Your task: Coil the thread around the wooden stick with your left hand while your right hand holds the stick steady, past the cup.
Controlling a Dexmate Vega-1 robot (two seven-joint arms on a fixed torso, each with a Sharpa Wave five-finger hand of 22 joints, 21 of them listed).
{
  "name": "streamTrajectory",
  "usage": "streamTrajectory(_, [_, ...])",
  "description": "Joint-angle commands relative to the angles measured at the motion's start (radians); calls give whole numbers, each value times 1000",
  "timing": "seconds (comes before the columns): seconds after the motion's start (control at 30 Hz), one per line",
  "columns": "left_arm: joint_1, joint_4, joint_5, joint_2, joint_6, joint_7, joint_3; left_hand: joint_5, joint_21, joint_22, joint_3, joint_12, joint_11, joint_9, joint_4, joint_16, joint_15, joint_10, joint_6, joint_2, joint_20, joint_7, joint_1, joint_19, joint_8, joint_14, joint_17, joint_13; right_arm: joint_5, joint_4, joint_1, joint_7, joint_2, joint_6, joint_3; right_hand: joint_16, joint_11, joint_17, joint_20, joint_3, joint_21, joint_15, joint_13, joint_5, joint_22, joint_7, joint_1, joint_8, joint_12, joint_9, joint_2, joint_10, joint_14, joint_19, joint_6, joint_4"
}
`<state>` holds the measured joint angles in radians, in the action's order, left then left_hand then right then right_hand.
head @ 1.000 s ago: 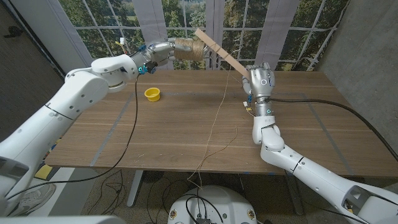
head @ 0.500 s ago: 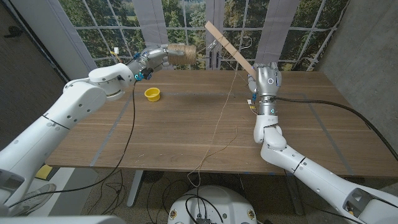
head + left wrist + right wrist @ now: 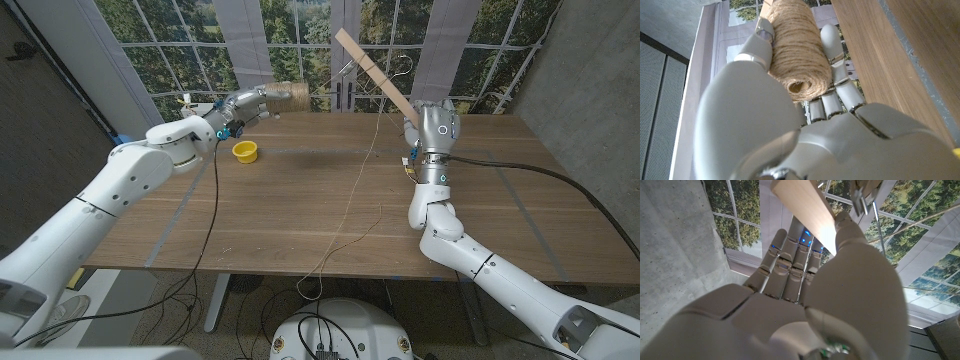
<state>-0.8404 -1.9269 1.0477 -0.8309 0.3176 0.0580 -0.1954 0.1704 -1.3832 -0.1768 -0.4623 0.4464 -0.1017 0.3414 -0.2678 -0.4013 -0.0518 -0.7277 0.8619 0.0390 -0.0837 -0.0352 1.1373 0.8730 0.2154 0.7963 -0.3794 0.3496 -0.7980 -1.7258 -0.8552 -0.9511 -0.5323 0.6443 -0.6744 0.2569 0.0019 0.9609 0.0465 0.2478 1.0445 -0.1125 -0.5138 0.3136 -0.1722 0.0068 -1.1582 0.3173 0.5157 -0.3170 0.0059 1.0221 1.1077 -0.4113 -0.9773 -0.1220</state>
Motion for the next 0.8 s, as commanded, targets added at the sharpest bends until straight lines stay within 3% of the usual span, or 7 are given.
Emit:
streamTrajectory(0.03, [3, 47, 15, 19, 23, 31, -20, 9, -7, -3, -103, 6, 177, 3, 97, -6, 277, -358, 149, -138, -131, 139, 113, -23, 6, 558, -40, 122, 20, -20, -13, -17, -11, -9, 15, 7, -83, 2, 117, 18, 7, -111, -6, 3, -1, -81, -117, -1, 1, -3, 127, 91, 101, -9, -86, -7])
streamTrajectory(0.33, [9, 18, -49, -5, 28, 83, -33, 9, -7, -3, -104, 4, 174, 3, 96, -6, 278, -357, 149, -138, -131, 138, 114, -23, 5, 559, -42, 123, -22, -83, -18, 69, -83, -10, -1, 6, -82, 2, 118, 19, 6, -111, -9, 4, -1, -83, -116, -3, -1, -1, 128, 85, 99, -10, -86, -6])
streamTrajectory(0.5, [25, 1, -103, -27, 38, 95, -51, 9, -7, -3, -104, 3, 175, 3, 97, -5, 277, -356, 148, -138, -131, 139, 113, -24, 5, 556, -41, 124, -64, -147, -23, 182, -137, 7, -16, 4, -83, 2, 121, 19, 5, -111, -11, 5, -1, -86, -114, -4, -3, -1, 128, 82, 97, -10, -85, -5])
streamTrajectory(0.8, [47, -32, -192, -61, 69, 126, -76, 9, -6, -3, -106, -2, 179, 3, 100, -1, 275, -349, 145, -141, -131, 137, 108, -28, 3, 550, -41, 124, -160, -208, -9, 404, -185, 70, -48, 1, -84, 2, 128, 19, 2, -110, -14, 4, -1, -91, -111, -5, -4, 0, 130, 78, 92, -7, -84, -3])
